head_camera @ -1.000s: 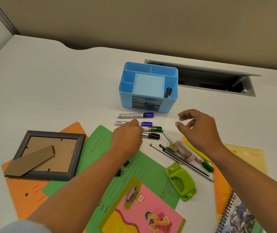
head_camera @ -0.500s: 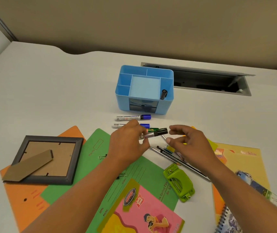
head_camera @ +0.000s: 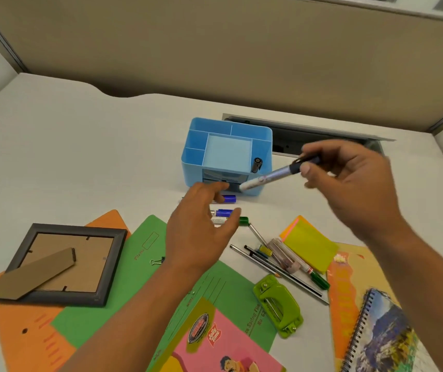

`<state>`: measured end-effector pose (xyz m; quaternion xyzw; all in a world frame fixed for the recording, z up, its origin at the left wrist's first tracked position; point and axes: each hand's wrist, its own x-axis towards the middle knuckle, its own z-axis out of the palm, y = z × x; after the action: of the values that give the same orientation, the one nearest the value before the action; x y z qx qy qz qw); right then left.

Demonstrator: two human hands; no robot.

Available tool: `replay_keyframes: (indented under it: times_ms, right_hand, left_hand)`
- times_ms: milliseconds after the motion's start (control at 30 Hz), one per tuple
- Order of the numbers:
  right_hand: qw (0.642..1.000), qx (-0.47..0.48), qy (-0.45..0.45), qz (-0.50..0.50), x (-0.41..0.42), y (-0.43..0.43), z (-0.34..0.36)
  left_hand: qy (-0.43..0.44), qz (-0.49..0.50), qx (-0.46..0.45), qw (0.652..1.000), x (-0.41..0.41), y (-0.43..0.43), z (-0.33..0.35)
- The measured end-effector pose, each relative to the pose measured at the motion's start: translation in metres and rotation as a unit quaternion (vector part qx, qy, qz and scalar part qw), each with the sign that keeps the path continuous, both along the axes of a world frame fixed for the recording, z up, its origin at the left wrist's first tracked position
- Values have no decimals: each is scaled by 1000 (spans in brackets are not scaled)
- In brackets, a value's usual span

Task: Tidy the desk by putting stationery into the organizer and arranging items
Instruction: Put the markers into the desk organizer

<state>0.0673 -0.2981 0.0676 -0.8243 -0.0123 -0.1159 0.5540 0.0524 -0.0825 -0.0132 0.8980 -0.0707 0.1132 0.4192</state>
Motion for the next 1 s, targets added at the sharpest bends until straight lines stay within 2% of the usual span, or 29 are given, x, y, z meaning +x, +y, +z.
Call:
replay_keyframes:
  times_ms: [133, 233, 467, 767, 1000]
  right_hand:
    - [996, -44, -70, -34, 21, -18, 16]
    - [993, -76, -80, -45, 39, -24, 12]
    - [989, -142, -48, -20, 79, -21, -13]
    - [962, -266, 29, 46, 92, -5, -55]
    - [953, -299, 37, 19, 92, -4, -73]
  left_hand:
    - [44, 18, -15, 999, -5, 14, -6]
    - [73, 34, -18, 997, -8, 20, -12]
    - [108, 42, -14, 993, -14, 18, -22]
    - [114, 41, -11, 993, -8, 19, -32]
    - [112, 49, 25, 992, -8, 21, -42]
